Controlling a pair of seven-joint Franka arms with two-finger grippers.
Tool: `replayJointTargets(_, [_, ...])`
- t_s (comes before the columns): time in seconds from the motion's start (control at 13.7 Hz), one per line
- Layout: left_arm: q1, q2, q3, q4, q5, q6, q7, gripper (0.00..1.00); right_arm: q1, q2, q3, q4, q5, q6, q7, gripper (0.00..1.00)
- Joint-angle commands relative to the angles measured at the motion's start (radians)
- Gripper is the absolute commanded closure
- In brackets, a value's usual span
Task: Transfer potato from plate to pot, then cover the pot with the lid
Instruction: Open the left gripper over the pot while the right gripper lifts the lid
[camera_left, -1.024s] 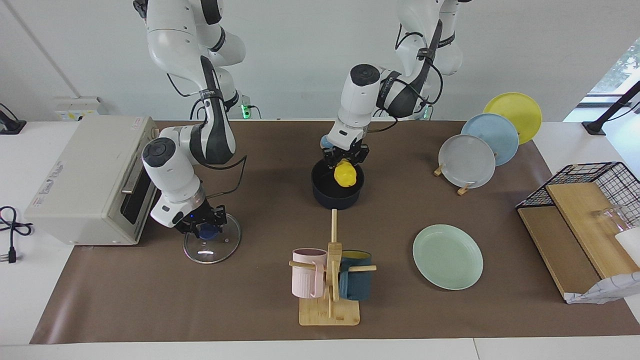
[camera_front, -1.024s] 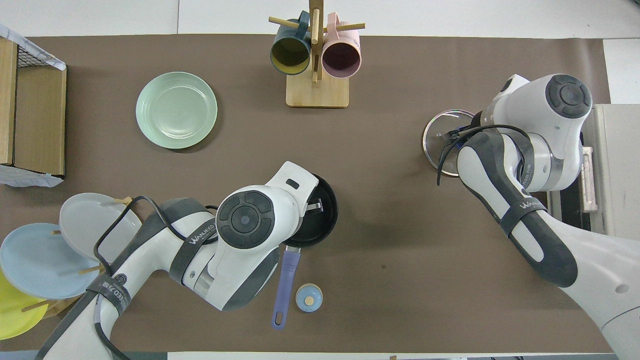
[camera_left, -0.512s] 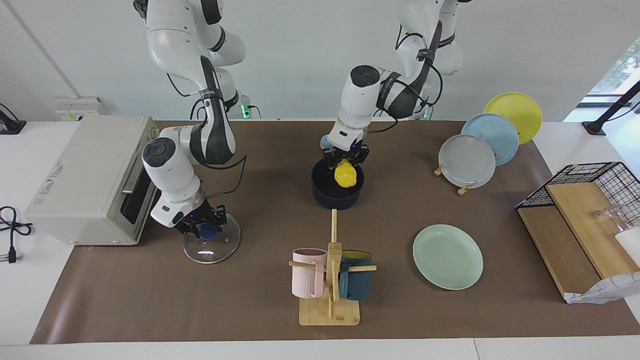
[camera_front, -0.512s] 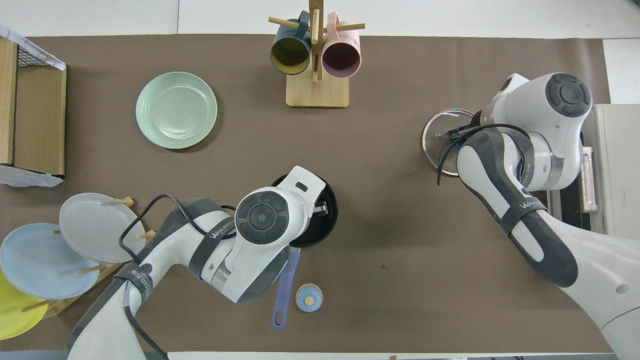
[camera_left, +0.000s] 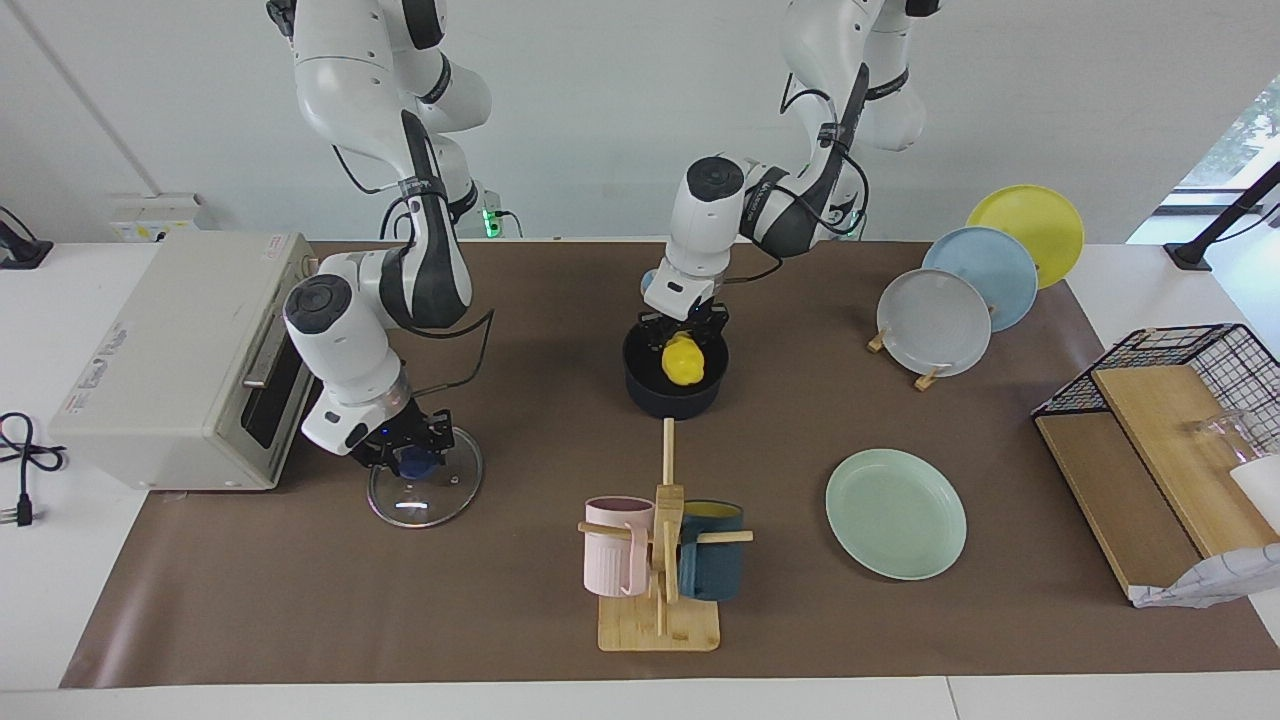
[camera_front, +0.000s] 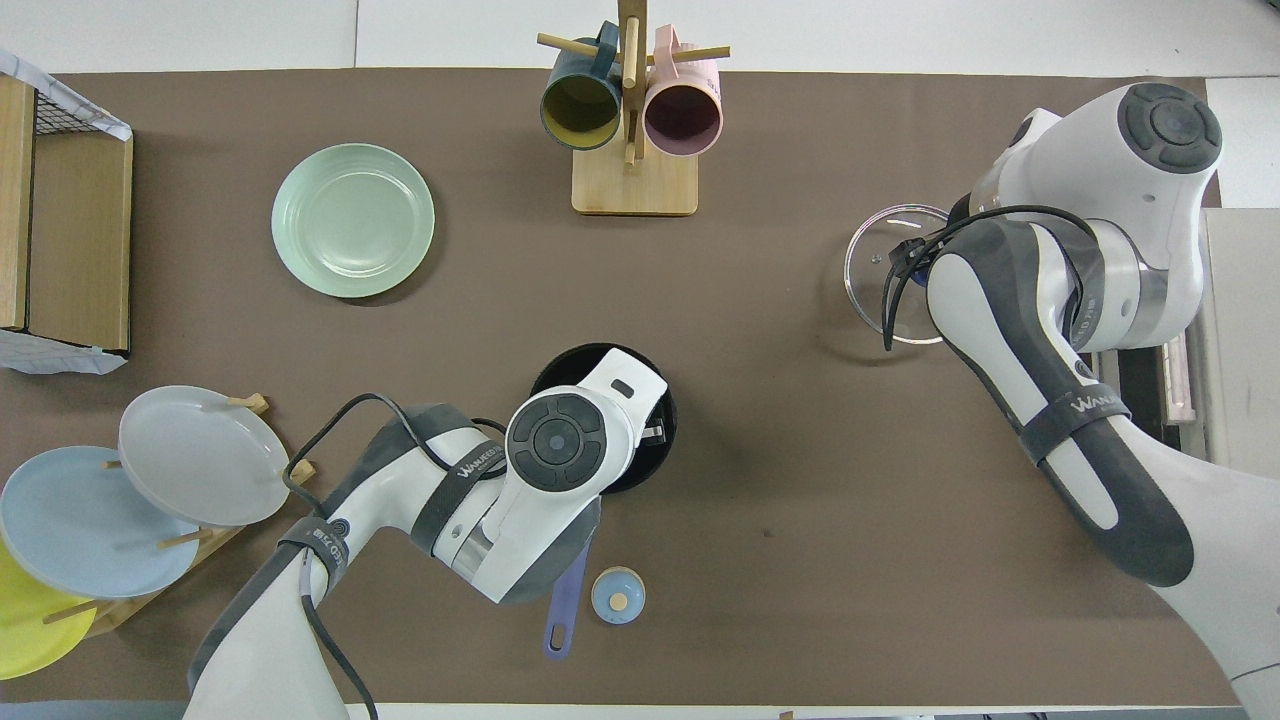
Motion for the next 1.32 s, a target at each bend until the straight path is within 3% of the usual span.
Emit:
replayJointTargets(0.0, [-0.025, 0.001, 0.018, -0.028, -0.004, 0.034, 0.037, 1.00, 0.011, -0.071, 0.006, -0.003, 0.010, -0.084, 0.021, 0.47])
replayJointTargets(0.07, [-0.025, 0.001, 0.018, -0.028, -0.004, 0.033, 0.059, 0.99, 0.027, -0.088, 0.006, -0.003, 0.010, -0.107, 0.052, 0.48])
replayJointTargets(0.15, [-0.024, 0.001, 0.018, -0.028, -0.004, 0.031, 0.079, 0.69, 0.036, -0.096, 0.006, -0.006, 0.007, -0.114, 0.078, 0.50])
replayJointTargets(0.22, [-0.022, 0.001, 0.018, -0.028, -0.004, 0.031, 0.091, 0.25, 0.045, -0.098, 0.004, -0.006, 0.007, -0.114, 0.086, 0.56])
replayJointTargets(0.29, [-0.020, 0.001, 0.018, -0.026, -0.004, 0.029, 0.105, 0.00, 0.054, -0.099, 0.006, -0.007, 0.007, -0.114, 0.089, 0.63])
replayJointTargets(0.51, [-0.013, -0.008, 0.018, -0.019, -0.004, 0.017, 0.110, 0.00, 0.058, -0.108, 0.006, -0.012, 0.007, -0.116, 0.133, 1.00])
replayJointTargets(0.73, [0.005, -0.039, 0.022, 0.006, -0.004, -0.047, 0.113, 0.00, 0.065, -0.108, 0.006, -0.010, 0.007, -0.113, 0.136, 1.00])
replayJointTargets(1.1, [0.116, -0.102, 0.018, 0.197, -0.007, -0.327, 0.148, 0.00, 0.123, -0.107, 0.006, -0.012, 0.007, -0.093, 0.245, 1.00])
replayJointTargets(1.24, [0.156, -0.134, 0.020, 0.260, -0.009, -0.409, 0.150, 0.00, 0.207, -0.107, 0.004, -0.006, 0.007, -0.093, 0.380, 1.00])
